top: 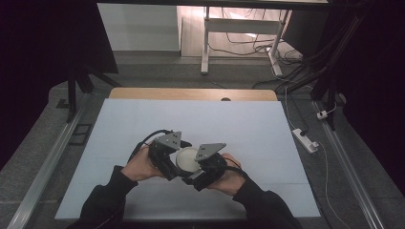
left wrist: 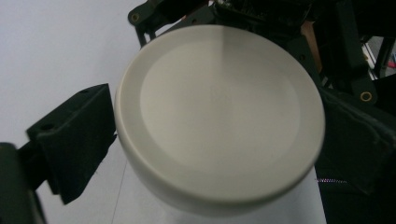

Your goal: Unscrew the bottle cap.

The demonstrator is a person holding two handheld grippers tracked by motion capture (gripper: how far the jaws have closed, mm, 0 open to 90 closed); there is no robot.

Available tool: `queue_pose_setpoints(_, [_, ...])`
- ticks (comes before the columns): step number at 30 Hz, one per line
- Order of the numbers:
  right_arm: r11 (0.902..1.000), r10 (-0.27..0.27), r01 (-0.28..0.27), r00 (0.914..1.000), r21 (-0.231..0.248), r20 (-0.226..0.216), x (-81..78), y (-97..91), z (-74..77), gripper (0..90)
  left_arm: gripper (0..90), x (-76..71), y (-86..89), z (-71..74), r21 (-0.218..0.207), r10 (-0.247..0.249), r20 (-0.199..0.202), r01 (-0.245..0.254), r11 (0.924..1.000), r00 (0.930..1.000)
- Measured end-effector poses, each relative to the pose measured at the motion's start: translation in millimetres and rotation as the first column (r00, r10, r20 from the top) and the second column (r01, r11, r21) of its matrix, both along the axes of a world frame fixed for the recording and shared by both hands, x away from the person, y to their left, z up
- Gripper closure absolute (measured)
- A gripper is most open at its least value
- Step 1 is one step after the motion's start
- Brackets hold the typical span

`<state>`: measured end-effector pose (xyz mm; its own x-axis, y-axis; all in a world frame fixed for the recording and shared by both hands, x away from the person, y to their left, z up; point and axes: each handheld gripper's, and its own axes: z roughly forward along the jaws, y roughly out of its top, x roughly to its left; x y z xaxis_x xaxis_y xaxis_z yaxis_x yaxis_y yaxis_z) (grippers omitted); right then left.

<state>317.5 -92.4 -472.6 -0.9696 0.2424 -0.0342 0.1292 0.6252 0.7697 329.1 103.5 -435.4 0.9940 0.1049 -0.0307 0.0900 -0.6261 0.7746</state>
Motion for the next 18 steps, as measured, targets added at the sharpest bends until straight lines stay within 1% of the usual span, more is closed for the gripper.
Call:
queue_pose_setpoints(1, [1.0,0.002,-0.002,1.0,-0.002,-0.003,-1.0,0.4,0.2,6.6,6.1,-0.8,-0.4,0.0,-0.003,-0.007,0.008,0.008,1.0,0.9999])
queue_pose_setpoints(3, [0.9999,0.01,-0.01,0.9999,-0.004,0.004,-1.1,0.8,0.2,6.6,7.1,-1.8,-0.7,0.3,0.0,-0.007,0.015,0.007,1.0,0.9999])
queue_pose_setpoints(5, [1.0,0.008,-0.008,1.0,-0.005,0.002,-1.0,0.5,0.1,6.7,7.3,-1.9,-0.6,0.3,0.001,0.003,0.011,-0.003,1.0,0.9999])
queue_pose_setpoints(8, [0.9999,-0.01,0.01,0.9999,-0.008,0.0,0.5,0.2,-0.7,6.6,7.5,-2.6,-1.8,-0.1,0.015,0.049,0.006,-0.049,0.9987,0.9988])
queue_pose_setpoints(9, [0.9999,-0.01,0.01,0.9999,-0.008,0.0,0.5,0.2,-0.7,6.6,7.6,-2.6,-1.8,-0.1,0.015,0.049,0.006,-0.049,0.9987,0.9988])
queue_pose_setpoints(10, [0.9998,-0.018,0.018,0.9998,-0.01,0.001,1.3,-0.1,-1.3,6.6,7.6,-3.3,-2.9,-0.4,0.02,0.071,0.002,-0.071,0.9973,0.9975])
queue_pose_setpoints(11, [0.9991,-0.038,0.038,0.9993,-0.018,0.001,1.9,0.1,-1.8,6.6,7.6,-3.6,-4.3,-0.3,0.028,0.087,0.003,-0.087,0.9958,0.9962])
queue_pose_setpoints(12, [0.9991,-0.038,0.038,0.9993,-0.018,0.001,1.9,0.1,-1.8,6.6,7.6,-4.4,-5.8,-0.2,0.034,0.107,0.0,-0.107,0.9937,0.9943])
queue_pose_setpoints(13, [0.9983,-0.054,0.054,0.9985,-0.021,-0.002,2.5,-0.1,-2.6,6.6,7.7,-5.7,-8.7,0.5,0.047,0.148,-0.002,-0.148,0.9879,0.9889])
queue_pose_setpoints(14, [0.9983,-0.054,0.054,0.9985,-0.021,-0.002,2.5,-0.1,-2.6,6.6,7.8,-5.7,-8.7,0.5,0.047,0.148,-0.002,-0.148,0.9879,0.9889])
queue_pose_setpoints(15, [0.9972,-0.071,0.071,0.9975,-0.024,0.006,3.9,-0.6,-2.9,6.6,7.8,-6.2,-10.0,0.9,0.051,0.169,-0.003,-0.169,0.9844,0.9856])
queue_pose_setpoints(16, [0.9972,-0.071,0.071,0.9975,-0.024,0.006,3.9,-0.6,-2.9,6.6,7.8,-6.8,-11.3,1.2,0.051,0.189,-0.006,-0.188,0.9808,0.982])
queue_pose_setpoints(18, [0.9952,-0.096,0.096,0.9954,-0.021,-0.001,5.0,-1.5,-2.3,6.6,7.9,-7.9,-13.6,2.3,0.055,0.225,-0.008,-0.224,0.973,0.9743])
